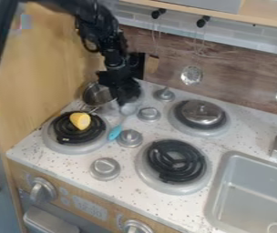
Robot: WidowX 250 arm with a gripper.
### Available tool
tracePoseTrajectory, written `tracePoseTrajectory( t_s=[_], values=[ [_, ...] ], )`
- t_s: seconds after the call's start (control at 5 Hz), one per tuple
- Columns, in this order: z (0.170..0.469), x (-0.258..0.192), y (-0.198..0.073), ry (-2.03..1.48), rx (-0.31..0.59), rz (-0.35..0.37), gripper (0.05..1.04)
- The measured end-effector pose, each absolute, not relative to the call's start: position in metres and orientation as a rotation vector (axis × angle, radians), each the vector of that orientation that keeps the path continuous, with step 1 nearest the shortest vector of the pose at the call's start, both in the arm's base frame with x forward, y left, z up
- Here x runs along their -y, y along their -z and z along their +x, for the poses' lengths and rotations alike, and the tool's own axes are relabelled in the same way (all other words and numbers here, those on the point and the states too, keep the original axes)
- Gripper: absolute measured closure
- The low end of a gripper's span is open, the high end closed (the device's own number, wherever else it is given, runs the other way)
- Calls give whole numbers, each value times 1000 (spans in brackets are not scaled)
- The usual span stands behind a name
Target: Moved the silver pot the the bottom right burner
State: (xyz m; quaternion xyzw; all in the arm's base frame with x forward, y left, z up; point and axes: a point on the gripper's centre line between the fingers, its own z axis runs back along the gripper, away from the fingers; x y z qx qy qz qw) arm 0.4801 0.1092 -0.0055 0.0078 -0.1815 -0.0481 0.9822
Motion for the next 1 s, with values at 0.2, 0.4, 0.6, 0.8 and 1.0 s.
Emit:
tracePoseTrajectory(
  t_s=[0.2,0.4,0.6,0.8,1.0],
  values=[
    [475,-98,-16,142,413,-1,1024],
    [465,-78,-25,226,434,-21,1024],
    [443,-38,-29,342,408,-38,1024],
    [418,2,-22,451,346,-58,1024],
    [398,24,-7,528,268,-51,1024]
  ],
)
